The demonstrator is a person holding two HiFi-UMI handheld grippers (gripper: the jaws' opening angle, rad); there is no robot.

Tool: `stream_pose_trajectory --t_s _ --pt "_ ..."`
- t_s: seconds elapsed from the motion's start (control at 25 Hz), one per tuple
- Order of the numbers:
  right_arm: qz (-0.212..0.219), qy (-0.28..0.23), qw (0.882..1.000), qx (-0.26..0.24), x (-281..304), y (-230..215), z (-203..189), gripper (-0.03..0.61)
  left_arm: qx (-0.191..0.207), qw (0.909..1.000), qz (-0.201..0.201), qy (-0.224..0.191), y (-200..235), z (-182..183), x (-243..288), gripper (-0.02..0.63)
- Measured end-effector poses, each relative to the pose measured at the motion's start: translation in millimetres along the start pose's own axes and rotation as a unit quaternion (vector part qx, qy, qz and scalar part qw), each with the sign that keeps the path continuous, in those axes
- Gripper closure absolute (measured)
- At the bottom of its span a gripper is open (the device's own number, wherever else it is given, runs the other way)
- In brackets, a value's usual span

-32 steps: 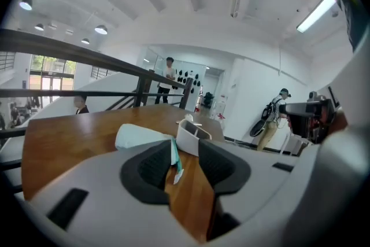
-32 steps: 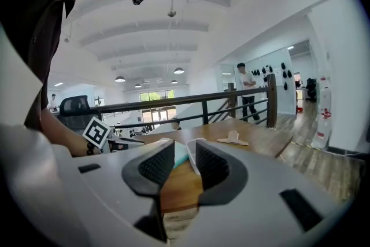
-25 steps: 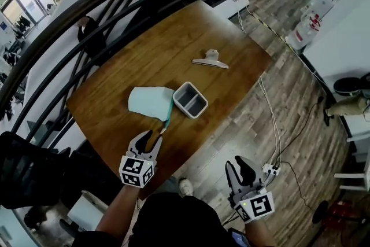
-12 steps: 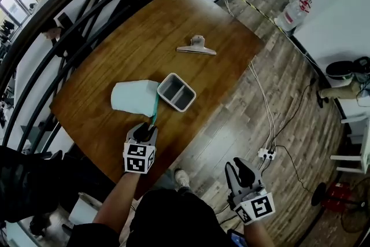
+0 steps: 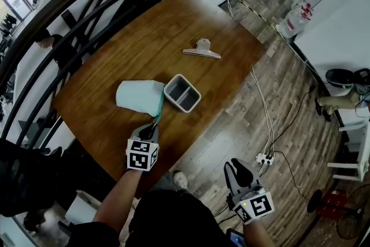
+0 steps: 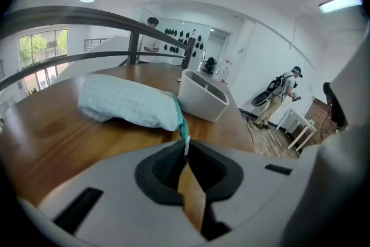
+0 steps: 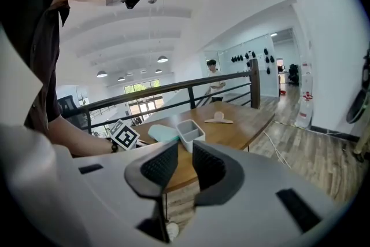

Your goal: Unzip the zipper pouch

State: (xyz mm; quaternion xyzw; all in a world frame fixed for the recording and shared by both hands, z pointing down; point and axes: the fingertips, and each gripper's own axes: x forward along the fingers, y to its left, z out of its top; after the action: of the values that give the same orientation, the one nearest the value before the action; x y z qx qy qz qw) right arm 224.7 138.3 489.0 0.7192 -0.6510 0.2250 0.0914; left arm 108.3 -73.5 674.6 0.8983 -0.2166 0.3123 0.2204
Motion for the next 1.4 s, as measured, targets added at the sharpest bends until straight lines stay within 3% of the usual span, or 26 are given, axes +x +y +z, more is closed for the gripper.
stream_pose_trajectory --t_s 0.32,0.72,0.92,1.12,1.4 --pt "0.058 -0.008 0.998 -0.027 41.0 33.0 12.1 0.512 -0.031 0.9976 -0.023 -0.057 1.5 27.6 -54.2 0.588" --pt "0.13 -0.011 0.99 -0.056 78.4 78.2 21.8 0.512 -0.016 0.9935 -0.049 -0.101 -7.0 55.7 -117.5 0.589" --pt "0.159 0.034 0.984 -0.074 89.7 94.6 13.6 0.512 -0.028 0.9922 -0.045 -0.113 -9.5 64.7 -137.9 0.589" --pt "0.193 -0.009 0.976 -0.097 109.7 89.5 11.3 0.512 -0.05 0.9886 -0.025 -0.14 -4.0 84.2 -159.1 0.589" --pt "0.228 0.02 0.964 -0.135 131.9 85.1 0.1 0.512 -0.083 0.9839 -0.007 -0.159 -3.4 105.2 -178.2 0.589"
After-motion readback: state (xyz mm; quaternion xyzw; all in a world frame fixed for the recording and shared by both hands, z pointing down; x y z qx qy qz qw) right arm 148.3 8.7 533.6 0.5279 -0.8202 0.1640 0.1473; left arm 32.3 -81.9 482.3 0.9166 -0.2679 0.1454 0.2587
